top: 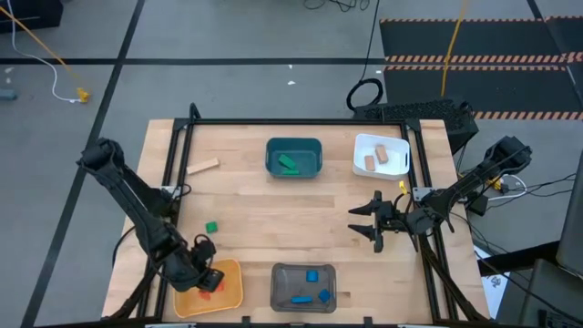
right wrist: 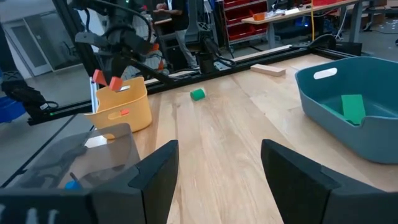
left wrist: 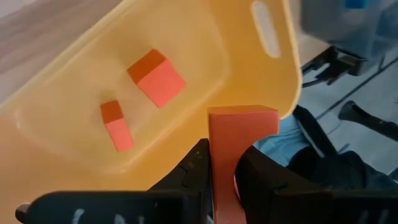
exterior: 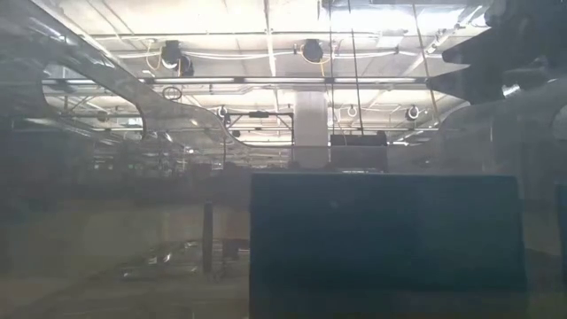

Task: Sort & place blocks by color
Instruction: Put the orange block into the yellow bin, then put the green block into the blue bin

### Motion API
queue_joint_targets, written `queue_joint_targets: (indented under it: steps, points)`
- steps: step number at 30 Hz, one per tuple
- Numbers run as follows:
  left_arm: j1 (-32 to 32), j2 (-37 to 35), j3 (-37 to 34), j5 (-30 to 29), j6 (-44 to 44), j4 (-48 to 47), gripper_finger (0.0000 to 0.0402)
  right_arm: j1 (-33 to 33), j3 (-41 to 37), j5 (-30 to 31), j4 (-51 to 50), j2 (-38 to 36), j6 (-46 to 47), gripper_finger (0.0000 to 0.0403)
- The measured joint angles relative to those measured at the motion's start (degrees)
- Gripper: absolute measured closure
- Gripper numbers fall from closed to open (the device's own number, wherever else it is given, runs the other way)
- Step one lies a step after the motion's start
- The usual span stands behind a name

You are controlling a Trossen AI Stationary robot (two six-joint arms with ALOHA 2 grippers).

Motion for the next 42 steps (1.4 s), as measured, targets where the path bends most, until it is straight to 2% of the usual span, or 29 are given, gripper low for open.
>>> queue_joint_targets:
  steps: [6, 19, 27, 31, 35, 42]
  points:
    - [0.3, 0.7, 0.0, 0.2, -1.7, 0.0, 0.0319, 0.0, 0.0, 0.0, 0.0, 0.0, 0.0, 0.0181]
    - [2.9, 0.7, 0.0, -0.5, 1.4, 0.1, 0.0217, 0.0, 0.0, 0.0, 0.0, 0.0, 0.0, 0.0181]
    - [6.8, -1.0, 0.0, -1.0, 6.4, -2.7, 0.0213, 0.0, 0.0, 0.0, 0.0, 0.0, 0.0, 0.0181]
    - [8.9, -4.5, 0.0, -3.6, 8.9, -7.2, 0.0219, 0.0, 0.0, 0.0, 0.0, 0.0, 0.0, 0.0181]
    - [11.2, -7.0, 0.0, -5.0, 10.5, -15.6, 0.0220, 0.0, 0.0, 0.0, 0.1, 0.0, 0.0, 0.0181]
    - [15.5, -5.3, -0.1, -5.1, 10.1, -33.2, 0.0220, 0.0, 0.0, 0.0, 0.2, 0.0, 0.0, 0.0181]
